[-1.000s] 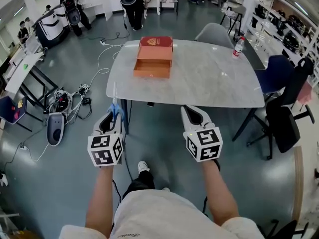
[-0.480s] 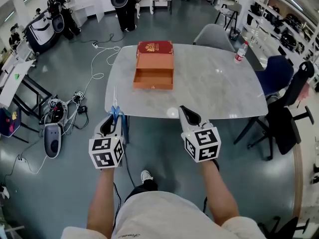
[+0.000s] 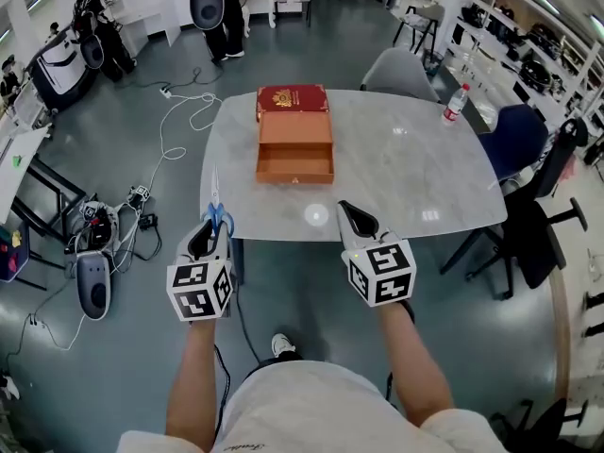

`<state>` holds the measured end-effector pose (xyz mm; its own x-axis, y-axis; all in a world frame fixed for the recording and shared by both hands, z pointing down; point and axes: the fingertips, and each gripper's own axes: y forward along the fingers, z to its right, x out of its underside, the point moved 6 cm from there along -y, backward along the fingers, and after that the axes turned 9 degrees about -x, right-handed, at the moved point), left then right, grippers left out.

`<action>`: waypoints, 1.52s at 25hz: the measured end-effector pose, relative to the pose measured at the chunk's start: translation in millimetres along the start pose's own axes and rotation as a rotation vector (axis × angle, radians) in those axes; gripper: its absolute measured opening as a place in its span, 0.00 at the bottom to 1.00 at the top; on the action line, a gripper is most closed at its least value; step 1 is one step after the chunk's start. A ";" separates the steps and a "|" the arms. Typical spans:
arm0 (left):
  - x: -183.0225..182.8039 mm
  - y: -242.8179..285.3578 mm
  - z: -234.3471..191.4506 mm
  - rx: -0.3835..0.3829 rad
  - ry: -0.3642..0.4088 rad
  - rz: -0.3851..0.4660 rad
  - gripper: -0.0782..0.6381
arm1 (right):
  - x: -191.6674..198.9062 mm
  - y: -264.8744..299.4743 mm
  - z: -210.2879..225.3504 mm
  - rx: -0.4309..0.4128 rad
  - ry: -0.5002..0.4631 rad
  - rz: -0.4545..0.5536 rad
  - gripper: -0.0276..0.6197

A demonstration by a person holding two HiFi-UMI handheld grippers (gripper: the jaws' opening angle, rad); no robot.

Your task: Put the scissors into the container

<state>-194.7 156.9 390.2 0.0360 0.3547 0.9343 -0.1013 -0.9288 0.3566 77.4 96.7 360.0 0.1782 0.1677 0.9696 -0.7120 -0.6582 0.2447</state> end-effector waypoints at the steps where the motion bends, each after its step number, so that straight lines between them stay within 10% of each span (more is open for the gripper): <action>1: -0.7 4.0 -4.1 0.006 0.001 -0.001 0.22 | -1.0 4.8 -1.4 0.004 0.000 -0.002 0.05; 19: -4.4 60.7 -43.3 0.078 0.024 -0.024 0.22 | -6.8 56.2 -1.1 0.077 -0.002 -0.034 0.05; 38: -40.0 173.4 -18.6 0.087 0.099 -0.055 0.22 | -16.3 128.1 95.5 0.083 0.018 -0.024 0.05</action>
<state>-232.2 -16.4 414.6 -0.0598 0.4098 0.9102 -0.0153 -0.9121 0.4097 48.2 -60.4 375.8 0.1813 0.1970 0.9635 -0.6487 -0.7124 0.2678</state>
